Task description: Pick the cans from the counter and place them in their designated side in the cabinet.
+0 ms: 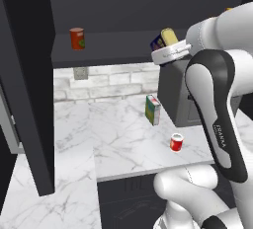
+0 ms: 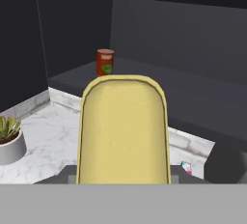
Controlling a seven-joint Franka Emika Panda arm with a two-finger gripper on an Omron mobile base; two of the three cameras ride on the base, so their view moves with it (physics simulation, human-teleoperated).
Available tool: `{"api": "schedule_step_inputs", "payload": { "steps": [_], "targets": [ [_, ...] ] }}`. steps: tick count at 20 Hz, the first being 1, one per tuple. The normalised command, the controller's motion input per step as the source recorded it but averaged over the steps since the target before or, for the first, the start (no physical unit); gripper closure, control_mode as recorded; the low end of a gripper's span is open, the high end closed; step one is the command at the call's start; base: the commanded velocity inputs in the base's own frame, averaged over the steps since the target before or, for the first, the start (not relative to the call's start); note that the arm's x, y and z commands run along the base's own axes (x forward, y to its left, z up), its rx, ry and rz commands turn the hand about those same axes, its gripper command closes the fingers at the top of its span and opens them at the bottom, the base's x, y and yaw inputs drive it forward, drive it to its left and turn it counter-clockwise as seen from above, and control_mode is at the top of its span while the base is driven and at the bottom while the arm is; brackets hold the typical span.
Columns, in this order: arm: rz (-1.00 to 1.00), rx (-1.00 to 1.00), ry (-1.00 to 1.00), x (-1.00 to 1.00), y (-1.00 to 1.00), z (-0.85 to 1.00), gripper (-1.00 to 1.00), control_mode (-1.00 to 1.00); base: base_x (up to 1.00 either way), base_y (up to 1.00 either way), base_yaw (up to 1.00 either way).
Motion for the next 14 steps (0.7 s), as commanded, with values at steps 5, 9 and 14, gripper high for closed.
{"api": "schedule_step_inputs", "payload": {
  "steps": [5,9,14],
  "targets": [
    [0.02,0.00,0.00,0.14,0.06,0.00,1.00,-1.00,0.00,0.00,0.00],
    [0.02,0.00,0.00,0.15,0.08,0.00,1.00,-1.00,0.00,0.00,0.00],
    [0.01,0.00,0.00,0.11,0.09,0.00,1.00,-1.00,0.00,0.00,0.00]
  ]
}}
